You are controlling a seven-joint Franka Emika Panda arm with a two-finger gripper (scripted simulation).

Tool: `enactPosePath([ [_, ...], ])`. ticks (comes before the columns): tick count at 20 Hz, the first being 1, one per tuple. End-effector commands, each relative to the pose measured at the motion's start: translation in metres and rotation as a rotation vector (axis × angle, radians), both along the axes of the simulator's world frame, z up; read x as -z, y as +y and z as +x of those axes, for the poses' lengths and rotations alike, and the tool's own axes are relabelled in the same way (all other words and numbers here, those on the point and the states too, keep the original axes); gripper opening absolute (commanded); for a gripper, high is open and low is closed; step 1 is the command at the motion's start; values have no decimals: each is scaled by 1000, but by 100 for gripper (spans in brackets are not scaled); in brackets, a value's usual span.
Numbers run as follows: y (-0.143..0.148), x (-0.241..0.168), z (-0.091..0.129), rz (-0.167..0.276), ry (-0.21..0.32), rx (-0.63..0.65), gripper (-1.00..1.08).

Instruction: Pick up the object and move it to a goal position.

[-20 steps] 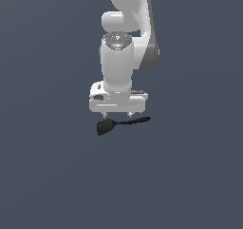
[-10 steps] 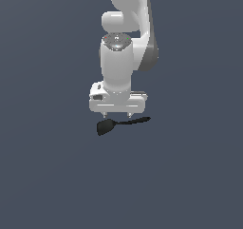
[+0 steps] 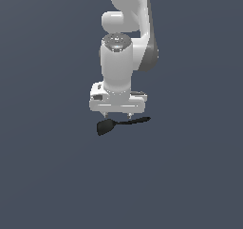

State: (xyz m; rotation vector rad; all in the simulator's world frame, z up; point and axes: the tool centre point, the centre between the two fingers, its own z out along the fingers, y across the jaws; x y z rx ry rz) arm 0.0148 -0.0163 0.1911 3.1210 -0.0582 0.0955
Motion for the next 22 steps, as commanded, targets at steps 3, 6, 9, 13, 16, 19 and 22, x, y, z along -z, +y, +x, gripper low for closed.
enactPosePath([
  [3, 2, 5, -2, 5, 2, 41, 100],
  [6, 4, 10, -4, 11, 4, 84, 100],
  [9, 6, 16, -7, 17, 6, 138, 100],
  [13, 10, 26, -12, 26, 11, 228, 100],
  [16, 13, 35, -16, 33, 15, 309, 100],
  [19, 15, 44, -21, 40, 19, 390, 100],
  [22, 18, 52, -26, 45, 23, 473, 100],
])
